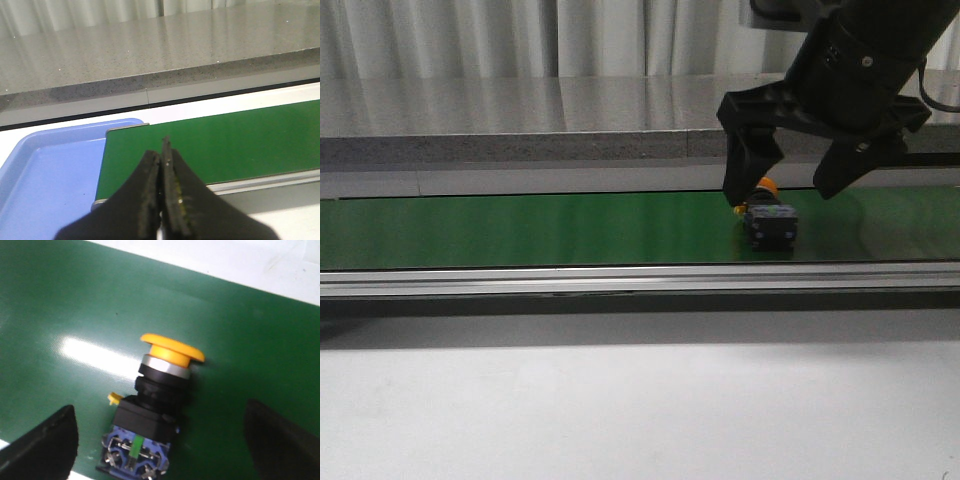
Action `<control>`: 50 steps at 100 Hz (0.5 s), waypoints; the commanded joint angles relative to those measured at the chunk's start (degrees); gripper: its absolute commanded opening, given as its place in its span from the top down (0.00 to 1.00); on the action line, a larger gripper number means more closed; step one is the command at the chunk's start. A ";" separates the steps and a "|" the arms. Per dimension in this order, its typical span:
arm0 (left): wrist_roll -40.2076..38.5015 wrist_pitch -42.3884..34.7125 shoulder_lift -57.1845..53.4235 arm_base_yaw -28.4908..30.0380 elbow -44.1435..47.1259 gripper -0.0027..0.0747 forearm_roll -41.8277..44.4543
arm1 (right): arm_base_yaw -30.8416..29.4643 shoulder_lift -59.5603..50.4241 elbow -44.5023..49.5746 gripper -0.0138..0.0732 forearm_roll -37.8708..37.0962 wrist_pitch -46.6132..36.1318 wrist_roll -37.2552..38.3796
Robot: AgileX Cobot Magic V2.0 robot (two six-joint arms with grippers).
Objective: Move button from left to right
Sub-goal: 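Lower the right gripper over the button and grasp it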
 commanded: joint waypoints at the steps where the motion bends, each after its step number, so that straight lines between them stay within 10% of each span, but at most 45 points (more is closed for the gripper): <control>1: -0.10 -4.82 0.57 -0.49 -1.60 0.99 -0.75 | -0.03 -1.29 -1.83 0.08 -1.05 -2.60 -0.42; 50: -0.10 -4.82 0.57 -0.49 -1.60 0.99 -0.75 | -0.03 0.79 -5.47 0.62 -2.90 6.55 -0.42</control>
